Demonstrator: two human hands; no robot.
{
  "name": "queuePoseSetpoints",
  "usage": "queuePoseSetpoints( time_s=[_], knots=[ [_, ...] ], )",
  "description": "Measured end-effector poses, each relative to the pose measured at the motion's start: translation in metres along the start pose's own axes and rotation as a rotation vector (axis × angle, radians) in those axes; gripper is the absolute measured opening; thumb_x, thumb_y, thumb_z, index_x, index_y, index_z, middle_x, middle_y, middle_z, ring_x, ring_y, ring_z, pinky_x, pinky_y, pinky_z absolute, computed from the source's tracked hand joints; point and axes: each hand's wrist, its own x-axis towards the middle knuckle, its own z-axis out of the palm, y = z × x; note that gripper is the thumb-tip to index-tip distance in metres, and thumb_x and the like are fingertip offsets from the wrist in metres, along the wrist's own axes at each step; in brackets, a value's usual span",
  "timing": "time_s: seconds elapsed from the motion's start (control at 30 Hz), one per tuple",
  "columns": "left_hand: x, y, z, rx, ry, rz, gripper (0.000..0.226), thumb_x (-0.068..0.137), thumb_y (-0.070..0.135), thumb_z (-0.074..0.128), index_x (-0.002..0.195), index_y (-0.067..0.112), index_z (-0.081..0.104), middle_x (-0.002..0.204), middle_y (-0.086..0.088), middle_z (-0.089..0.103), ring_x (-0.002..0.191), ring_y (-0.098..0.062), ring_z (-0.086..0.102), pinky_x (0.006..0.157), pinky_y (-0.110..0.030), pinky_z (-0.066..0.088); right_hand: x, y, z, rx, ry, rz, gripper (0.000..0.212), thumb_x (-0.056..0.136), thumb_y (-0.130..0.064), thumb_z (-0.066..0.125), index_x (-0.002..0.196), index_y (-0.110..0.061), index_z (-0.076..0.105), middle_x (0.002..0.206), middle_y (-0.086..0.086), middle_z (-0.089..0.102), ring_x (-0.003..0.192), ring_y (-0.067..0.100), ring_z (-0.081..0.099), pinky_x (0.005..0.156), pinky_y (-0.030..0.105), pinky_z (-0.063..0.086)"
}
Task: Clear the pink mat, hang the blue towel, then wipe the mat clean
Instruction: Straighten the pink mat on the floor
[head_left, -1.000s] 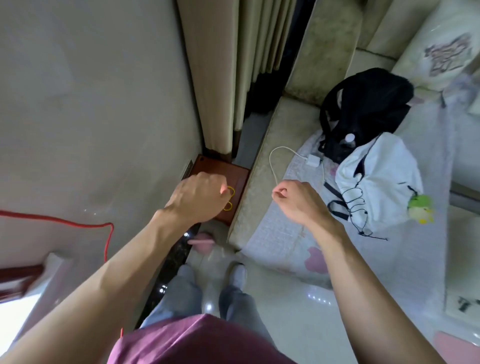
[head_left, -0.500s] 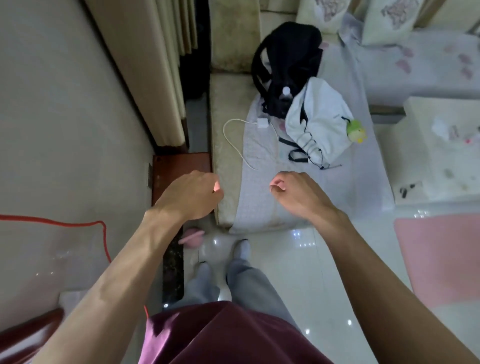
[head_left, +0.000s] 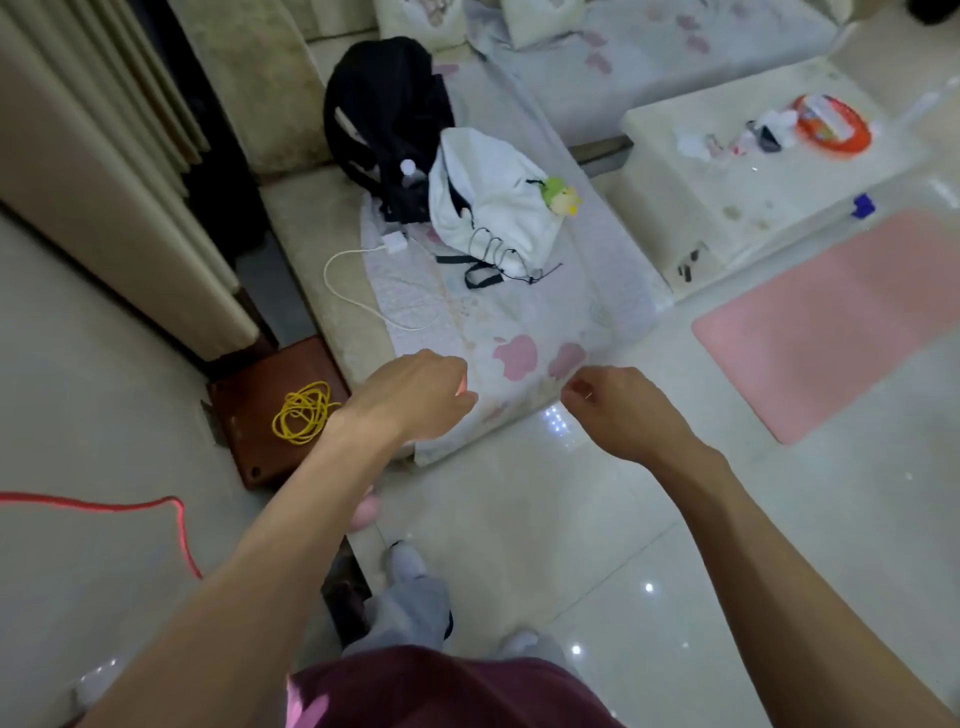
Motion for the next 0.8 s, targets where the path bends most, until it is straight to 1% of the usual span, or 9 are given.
queuePoseSetpoints(
  time_s=[0.07,0.13,0.23,0.3,0.4,0.53,0.67,0.8],
  knots=[
    [-0.001,0.024,0.008,0.087,-0.030,0.047,0.033,0.100,0.038,0.039,0.111,0.013,0.058,0.112,-0.007,0.061,0.100,-0.027,0.056,0.079,-0.035,0.046,-0.026,0.024,0.003,0.052,0.009,0.070,0.025,0.094,-0.026,0.046,0.090,-0.010,0.065,0.087,0.005,0.069,0.079,0.026,0.061,0.071,0.040,0.054],
    [-0.005,0.055,0.020,0.165,-0.061,0.102,0.036,0.100,0.040,0.038,0.111,0.012,0.058,0.109,-0.007,0.062,0.099,-0.026,0.057,0.081,-0.037,0.048,-0.058,0.051,0.006,0.099,0.014,0.140,0.025,0.093,-0.028,0.046,0.093,-0.013,0.066,0.090,0.002,0.069,0.079,0.023,0.062,0.071,0.038,0.054],
    [-0.012,0.112,0.038,0.290,-0.117,0.197,0.035,0.100,0.035,0.039,0.115,0.010,0.060,0.111,-0.011,0.064,0.100,-0.028,0.059,0.085,-0.036,0.049,-0.116,0.098,0.010,0.124,0.036,0.239,0.025,0.093,-0.028,0.045,0.094,-0.014,0.066,0.090,0.002,0.068,0.079,0.023,0.063,0.073,0.037,0.054],
    [-0.024,0.156,0.053,0.328,-0.158,0.262,0.035,0.100,0.036,0.042,0.117,0.012,0.060,0.114,-0.013,0.063,0.103,-0.029,0.059,0.086,-0.035,0.048,-0.161,0.129,0.010,0.119,0.033,0.304,0.027,0.093,-0.031,0.047,0.094,-0.013,0.067,0.092,0.004,0.069,0.083,0.026,0.064,0.076,0.039,0.054],
    [-0.035,0.224,0.083,0.348,-0.143,0.411,0.035,0.099,0.039,0.043,0.116,0.015,0.061,0.115,-0.010,0.064,0.104,-0.028,0.059,0.087,-0.035,0.048,-0.224,0.179,0.014,0.128,0.100,0.428,0.028,0.092,-0.031,0.048,0.095,-0.011,0.068,0.093,0.008,0.070,0.085,0.029,0.064,0.078,0.039,0.054],
    [-0.053,0.302,0.119,0.430,-0.170,0.547,0.036,0.098,0.040,0.043,0.114,0.014,0.061,0.111,-0.010,0.064,0.100,-0.028,0.061,0.088,-0.039,0.050,-0.297,0.225,0.022,0.190,0.151,0.578,0.028,0.093,-0.029,0.048,0.096,-0.010,0.068,0.093,0.008,0.070,0.085,0.029,0.064,0.078,0.039,0.055],
    [-0.058,0.358,0.143,0.494,-0.183,0.649,0.035,0.098,0.040,0.042,0.116,0.015,0.060,0.112,-0.008,0.064,0.100,-0.027,0.061,0.086,-0.039,0.051,-0.344,0.260,0.028,0.249,0.198,0.669,0.027,0.093,-0.030,0.048,0.097,-0.014,0.069,0.096,0.004,0.070,0.087,0.027,0.063,0.076,0.036,0.054],
    [-0.050,0.391,0.157,0.556,-0.229,0.705,0.034,0.098,0.038,0.042,0.113,0.013,0.060,0.109,-0.008,0.064,0.096,-0.026,0.061,0.087,-0.040,0.051,-0.359,0.288,0.029,0.279,0.220,0.720,0.028,0.093,-0.027,0.046,0.095,-0.011,0.069,0.092,0.006,0.070,0.083,0.027,0.064,0.075,0.036,0.054]
  ],
)
